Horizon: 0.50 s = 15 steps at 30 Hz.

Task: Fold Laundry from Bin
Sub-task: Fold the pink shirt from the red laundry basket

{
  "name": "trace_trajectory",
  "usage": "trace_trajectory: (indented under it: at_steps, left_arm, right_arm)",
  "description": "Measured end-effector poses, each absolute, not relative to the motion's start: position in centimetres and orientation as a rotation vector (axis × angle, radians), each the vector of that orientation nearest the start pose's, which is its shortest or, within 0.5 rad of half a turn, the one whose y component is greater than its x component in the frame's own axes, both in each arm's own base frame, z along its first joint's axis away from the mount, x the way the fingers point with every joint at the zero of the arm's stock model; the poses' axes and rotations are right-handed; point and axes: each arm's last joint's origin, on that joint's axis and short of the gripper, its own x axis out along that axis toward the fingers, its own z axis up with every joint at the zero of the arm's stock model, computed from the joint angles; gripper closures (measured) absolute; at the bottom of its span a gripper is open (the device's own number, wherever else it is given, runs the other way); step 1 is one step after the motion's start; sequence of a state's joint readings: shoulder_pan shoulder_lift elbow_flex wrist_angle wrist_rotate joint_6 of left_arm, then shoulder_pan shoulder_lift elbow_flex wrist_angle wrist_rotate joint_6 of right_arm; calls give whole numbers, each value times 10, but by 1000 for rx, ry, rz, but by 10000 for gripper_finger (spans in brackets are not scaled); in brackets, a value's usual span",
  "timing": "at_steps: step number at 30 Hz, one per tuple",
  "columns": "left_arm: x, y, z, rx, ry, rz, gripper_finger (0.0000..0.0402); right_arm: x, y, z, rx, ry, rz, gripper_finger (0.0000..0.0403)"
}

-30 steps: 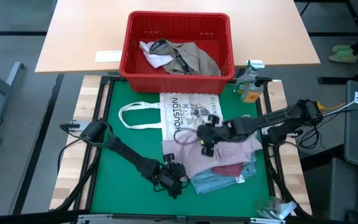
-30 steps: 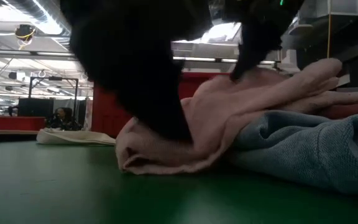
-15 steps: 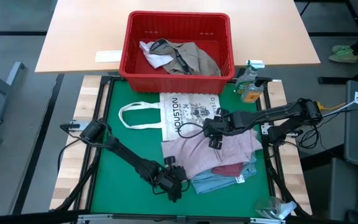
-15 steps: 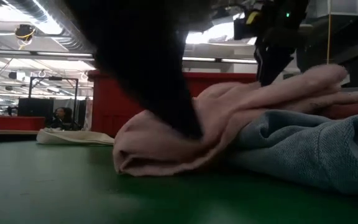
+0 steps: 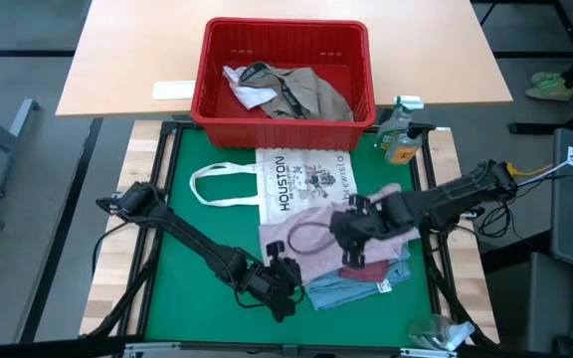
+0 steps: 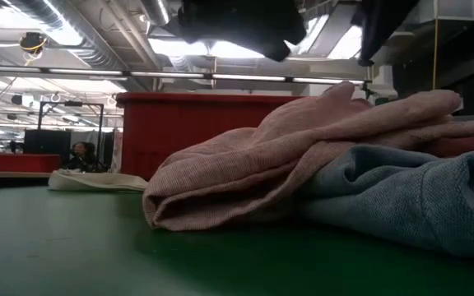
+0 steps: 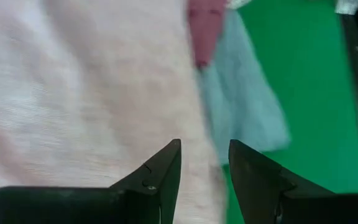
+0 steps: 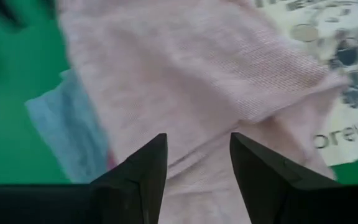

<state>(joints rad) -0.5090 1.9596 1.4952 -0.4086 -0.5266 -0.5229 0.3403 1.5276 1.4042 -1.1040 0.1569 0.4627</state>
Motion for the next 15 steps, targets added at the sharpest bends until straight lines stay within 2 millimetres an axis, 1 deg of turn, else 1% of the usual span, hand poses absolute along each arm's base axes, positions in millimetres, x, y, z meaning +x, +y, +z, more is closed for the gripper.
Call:
trace_trajectory:
  at_steps: [4,8,10,12,15]
  left_arm:
    - [377,-183,232,-1,687,292,273]
    - [380,-166,231,38,706,367,273]
    - [383,-157,229,33,717,391,273]
    - [387,-149,226,23,732,418,273]
    - [391,-137,223,15,750,444,273]
  right_arm:
    - [269,121,296,40,1143,-91,228]
    - [264,140,274,-26,1065,-90,228]
    - [262,144,260,-32,1043,-82,228]
    - [261,143,246,-25,1052,-76,228]
    - [255,141,226,48,1121,-57,228]
